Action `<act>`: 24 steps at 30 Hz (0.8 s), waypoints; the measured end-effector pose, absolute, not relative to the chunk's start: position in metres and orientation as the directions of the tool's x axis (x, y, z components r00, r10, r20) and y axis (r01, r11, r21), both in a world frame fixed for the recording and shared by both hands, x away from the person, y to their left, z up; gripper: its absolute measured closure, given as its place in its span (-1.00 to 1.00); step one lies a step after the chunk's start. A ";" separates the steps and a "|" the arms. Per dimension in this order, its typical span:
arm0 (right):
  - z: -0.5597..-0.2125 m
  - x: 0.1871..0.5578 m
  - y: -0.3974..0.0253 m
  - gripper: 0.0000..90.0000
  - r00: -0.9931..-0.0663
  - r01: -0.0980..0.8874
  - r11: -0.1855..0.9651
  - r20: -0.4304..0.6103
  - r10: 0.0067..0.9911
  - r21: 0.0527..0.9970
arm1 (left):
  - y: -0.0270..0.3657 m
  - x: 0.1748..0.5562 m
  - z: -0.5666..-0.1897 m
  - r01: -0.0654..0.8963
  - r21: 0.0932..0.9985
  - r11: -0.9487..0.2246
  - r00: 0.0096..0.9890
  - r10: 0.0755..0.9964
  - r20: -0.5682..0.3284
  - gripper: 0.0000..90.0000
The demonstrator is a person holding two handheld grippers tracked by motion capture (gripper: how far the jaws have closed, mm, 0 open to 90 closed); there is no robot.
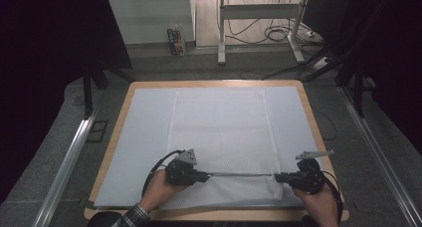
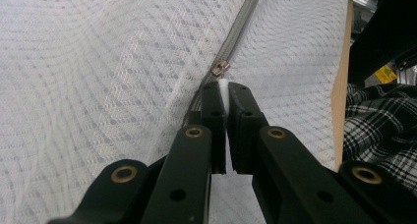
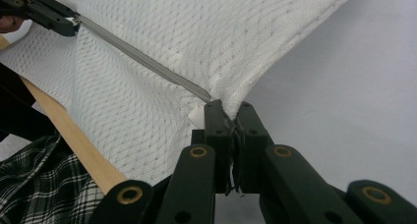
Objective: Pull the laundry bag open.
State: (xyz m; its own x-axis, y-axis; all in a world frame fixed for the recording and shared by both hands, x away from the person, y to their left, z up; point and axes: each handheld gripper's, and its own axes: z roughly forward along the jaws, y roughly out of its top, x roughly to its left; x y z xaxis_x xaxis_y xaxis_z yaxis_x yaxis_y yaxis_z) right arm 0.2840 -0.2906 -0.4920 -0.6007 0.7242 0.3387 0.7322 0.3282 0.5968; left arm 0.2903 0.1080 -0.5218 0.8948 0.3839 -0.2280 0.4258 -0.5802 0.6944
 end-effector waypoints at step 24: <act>-0.492 0.284 -0.292 0.90 -0.600 0.732 0.330 0.335 0.727 0.596 | 0.132 0.284 -0.520 0.459 0.683 -0.568 0.874 0.426 -0.233 0.94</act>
